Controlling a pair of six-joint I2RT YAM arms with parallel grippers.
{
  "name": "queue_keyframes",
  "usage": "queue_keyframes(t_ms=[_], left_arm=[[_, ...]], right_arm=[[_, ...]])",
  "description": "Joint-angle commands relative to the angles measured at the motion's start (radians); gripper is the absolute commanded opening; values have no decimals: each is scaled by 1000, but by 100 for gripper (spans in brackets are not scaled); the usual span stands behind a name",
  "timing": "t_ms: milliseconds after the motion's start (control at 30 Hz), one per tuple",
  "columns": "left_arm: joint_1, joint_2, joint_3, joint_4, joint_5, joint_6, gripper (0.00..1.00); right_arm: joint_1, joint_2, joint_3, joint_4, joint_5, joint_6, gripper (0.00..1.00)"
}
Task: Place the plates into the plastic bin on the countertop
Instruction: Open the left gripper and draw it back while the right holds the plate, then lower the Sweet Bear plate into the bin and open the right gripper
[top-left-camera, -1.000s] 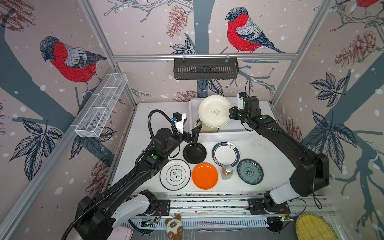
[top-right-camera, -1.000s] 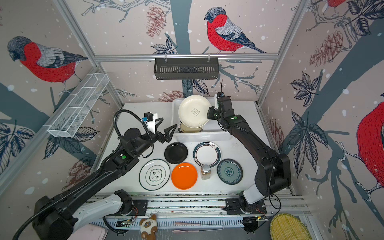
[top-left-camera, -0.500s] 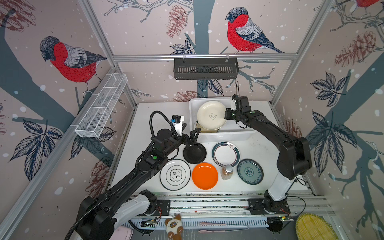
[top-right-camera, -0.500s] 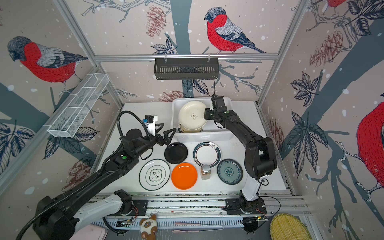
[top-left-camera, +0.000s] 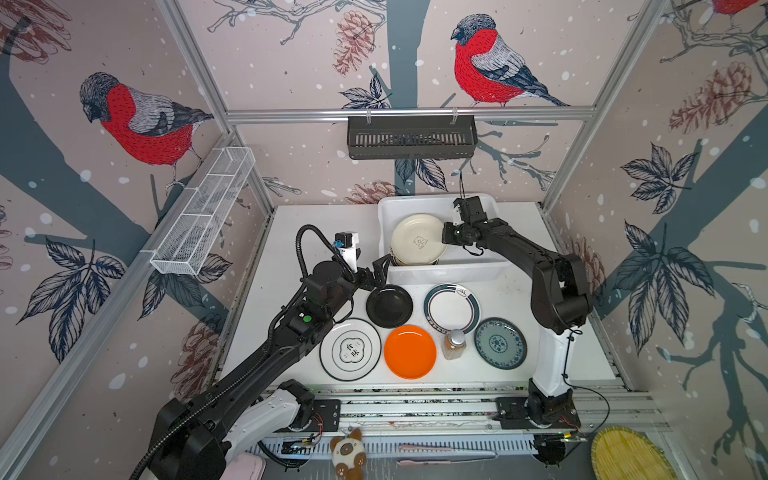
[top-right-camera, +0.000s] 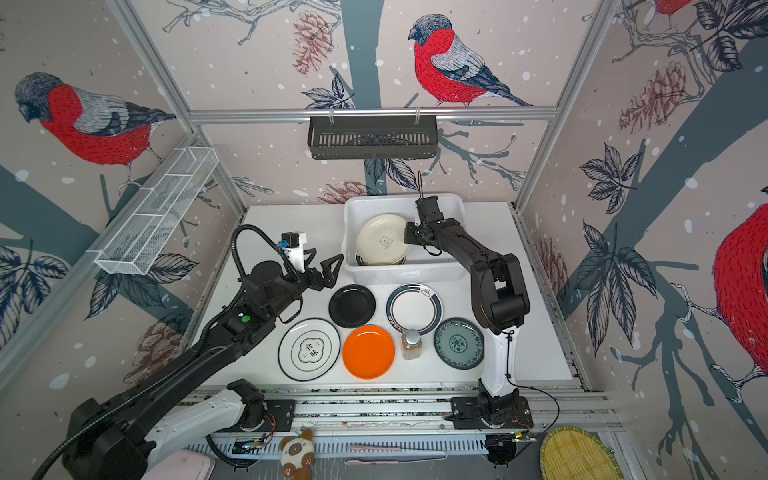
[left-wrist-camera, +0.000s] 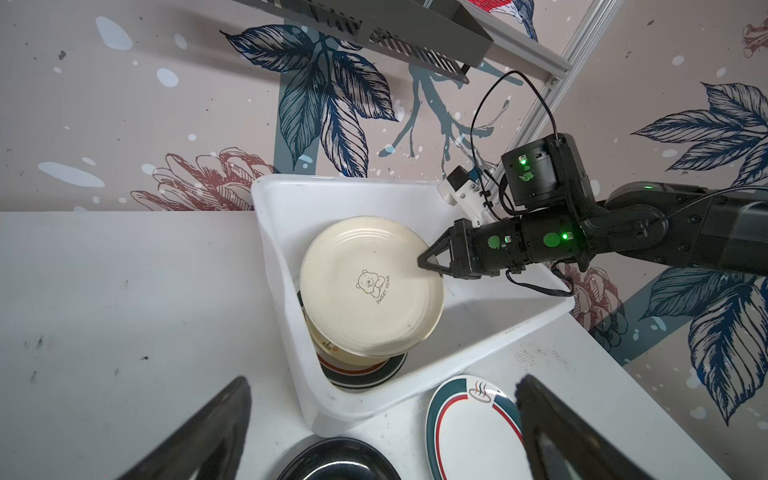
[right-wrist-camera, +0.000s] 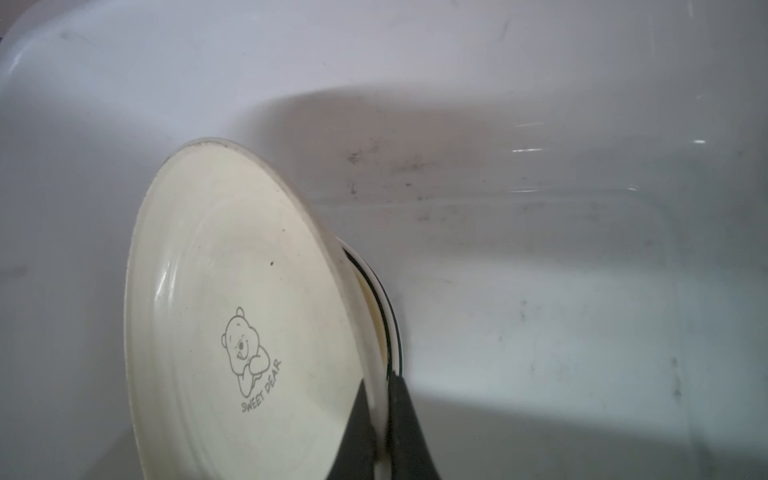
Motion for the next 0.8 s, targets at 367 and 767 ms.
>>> queue_keyframes(t_ms=[367,767], left_arm=[[2,-15,-8,-22,-83,9,98],[2,-24,-9,-72,-156,4,98]], right_arm=[[14,84,66,-41,17,15,2],[22,115,101,-61,2,1,30]])
